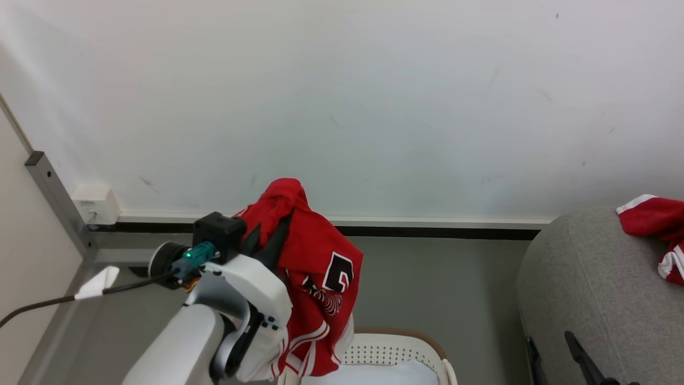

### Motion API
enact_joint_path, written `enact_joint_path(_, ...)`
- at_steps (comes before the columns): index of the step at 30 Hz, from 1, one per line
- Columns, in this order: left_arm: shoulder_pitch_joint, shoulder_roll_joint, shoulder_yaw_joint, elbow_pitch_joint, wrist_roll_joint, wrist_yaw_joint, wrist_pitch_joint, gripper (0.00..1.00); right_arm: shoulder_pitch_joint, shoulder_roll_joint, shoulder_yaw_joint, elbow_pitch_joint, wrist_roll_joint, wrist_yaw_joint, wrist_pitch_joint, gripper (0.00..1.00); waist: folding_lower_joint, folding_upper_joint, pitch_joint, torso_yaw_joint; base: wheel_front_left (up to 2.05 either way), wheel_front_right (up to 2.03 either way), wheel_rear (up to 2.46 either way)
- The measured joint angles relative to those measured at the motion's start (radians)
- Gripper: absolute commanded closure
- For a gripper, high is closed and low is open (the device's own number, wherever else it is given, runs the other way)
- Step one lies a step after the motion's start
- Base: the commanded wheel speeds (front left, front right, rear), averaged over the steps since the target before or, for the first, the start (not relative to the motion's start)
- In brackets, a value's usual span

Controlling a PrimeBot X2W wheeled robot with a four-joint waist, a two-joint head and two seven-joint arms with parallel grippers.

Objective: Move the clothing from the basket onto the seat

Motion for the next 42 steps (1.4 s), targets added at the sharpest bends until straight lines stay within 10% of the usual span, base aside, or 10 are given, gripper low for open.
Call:
enact_joint_path(15, 0.040, 0.021, -0.021, -0.154, 0.000, 0.031, 0.068, 1.00, -0.010, -0.005, 0.072, -0.028, -0.014, 0.000, 0.000, 0.00, 0.0001, 0.0000, 0.010, 0.000, 0.00, 0.00, 0.00)
enact_joint_path(42, 0.001, -0.019, -0.101, -0.185, 0.001, 0.023, 0.104, 1.00, -0.359, -0.011, 0.567, 0.123, 0.000, 0.000, 0.000, 0.00, 0.0001, 0.0000, 0.027, 0.025, 0.00, 0.00, 0.00)
